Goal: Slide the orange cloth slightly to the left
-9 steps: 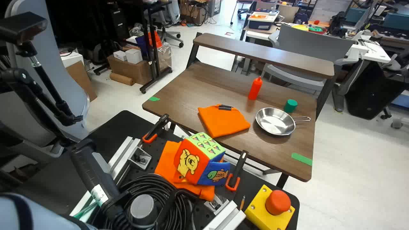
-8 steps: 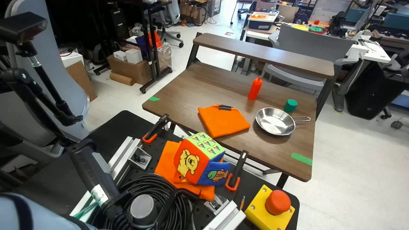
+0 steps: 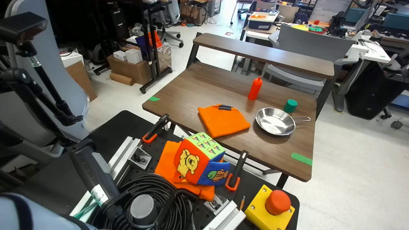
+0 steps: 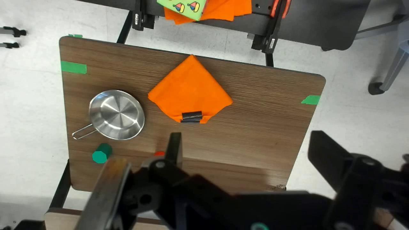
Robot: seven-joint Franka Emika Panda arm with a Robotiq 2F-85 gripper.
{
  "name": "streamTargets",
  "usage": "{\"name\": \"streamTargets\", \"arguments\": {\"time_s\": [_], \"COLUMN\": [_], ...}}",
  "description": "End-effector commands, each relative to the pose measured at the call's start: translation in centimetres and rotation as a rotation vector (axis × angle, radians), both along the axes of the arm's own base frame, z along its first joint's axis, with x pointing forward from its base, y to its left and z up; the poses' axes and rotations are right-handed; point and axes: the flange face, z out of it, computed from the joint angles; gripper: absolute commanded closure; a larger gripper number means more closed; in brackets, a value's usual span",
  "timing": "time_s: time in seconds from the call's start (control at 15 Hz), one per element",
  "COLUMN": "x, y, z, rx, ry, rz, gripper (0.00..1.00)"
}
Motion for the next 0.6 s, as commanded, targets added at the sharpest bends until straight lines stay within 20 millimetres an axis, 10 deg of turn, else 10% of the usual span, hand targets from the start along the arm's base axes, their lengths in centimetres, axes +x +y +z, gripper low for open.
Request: {"name": "streamTargets", "arguments": {"time_s": [0.0, 0.53], "x": [0.0, 4.3], "y": [0.0, -3.4], "z": [0.1, -5.6], "rx": [0.000, 0.035], "ry": [0.001, -0.054], "rz": [0.000, -0.169], "gripper": [0.00, 0.00]}}
